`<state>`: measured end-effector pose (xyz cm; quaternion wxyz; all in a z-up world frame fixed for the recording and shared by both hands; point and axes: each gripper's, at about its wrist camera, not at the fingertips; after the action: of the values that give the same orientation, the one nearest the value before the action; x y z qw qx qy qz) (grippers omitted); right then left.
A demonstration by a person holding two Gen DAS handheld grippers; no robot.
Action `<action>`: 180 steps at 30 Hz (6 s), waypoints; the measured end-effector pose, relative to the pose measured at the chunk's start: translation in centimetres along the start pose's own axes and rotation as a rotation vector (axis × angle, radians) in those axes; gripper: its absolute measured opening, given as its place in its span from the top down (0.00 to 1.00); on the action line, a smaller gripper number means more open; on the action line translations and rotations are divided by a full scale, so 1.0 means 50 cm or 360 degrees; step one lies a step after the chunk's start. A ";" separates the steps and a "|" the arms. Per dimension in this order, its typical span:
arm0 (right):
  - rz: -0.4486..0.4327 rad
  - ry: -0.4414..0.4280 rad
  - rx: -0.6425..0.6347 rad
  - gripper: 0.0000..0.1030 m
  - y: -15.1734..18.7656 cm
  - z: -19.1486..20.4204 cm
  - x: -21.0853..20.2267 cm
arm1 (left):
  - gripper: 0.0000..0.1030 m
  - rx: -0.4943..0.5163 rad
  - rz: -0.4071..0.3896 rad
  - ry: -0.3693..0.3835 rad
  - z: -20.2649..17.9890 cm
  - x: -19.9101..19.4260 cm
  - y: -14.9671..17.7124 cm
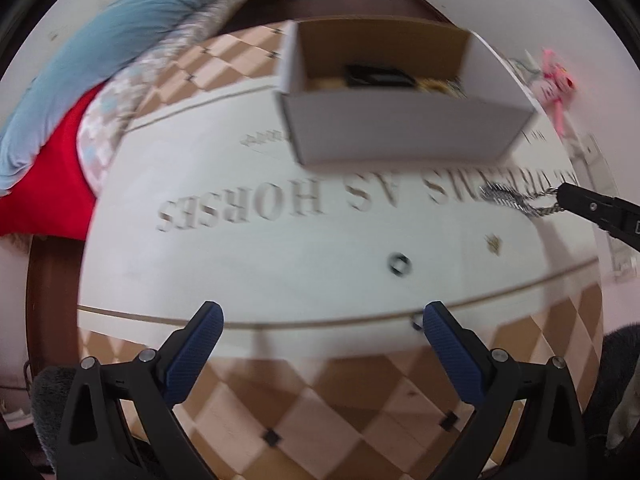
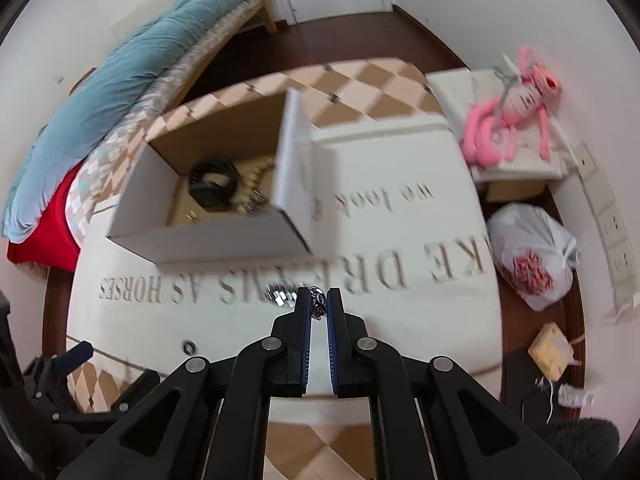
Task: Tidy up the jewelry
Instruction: 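Grasp the silver chain bracelet with the right gripper while the left grasps a black ring, then carry the bracelet and ring into the box and release both, then withdraw both tools from the box, then grasp a black ring with the left gripper while the right approaches the gold charm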
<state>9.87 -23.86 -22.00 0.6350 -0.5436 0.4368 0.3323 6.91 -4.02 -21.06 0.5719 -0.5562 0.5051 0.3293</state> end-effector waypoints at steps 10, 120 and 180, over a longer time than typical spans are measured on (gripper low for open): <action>0.0147 -0.0012 0.0135 0.93 0.123 -0.052 0.009 | 0.06 0.0085 0.0002 0.0001 -0.051 0.025 0.016; -0.0153 0.0258 -0.0137 0.02 -0.145 0.065 -0.165 | 0.01 -0.0152 -0.0382 -0.0096 0.060 -0.224 -0.199; 0.0068 0.0007 0.0098 1.00 0.082 -0.004 0.021 | 0.58 0.0056 -0.0011 -0.0050 -0.031 0.055 -0.035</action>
<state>6.56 -23.33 -24.60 0.6432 -0.5150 0.4599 0.3310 8.98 -6.34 -22.95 0.5907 -0.5425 0.4998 0.3270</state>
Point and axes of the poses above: each gripper's, at about its wrist camera, not at the fingertips, and x roughly the way its jaws point, z to its left, y to its underside, and after that the axes turned 11 degrees about y, right-handed
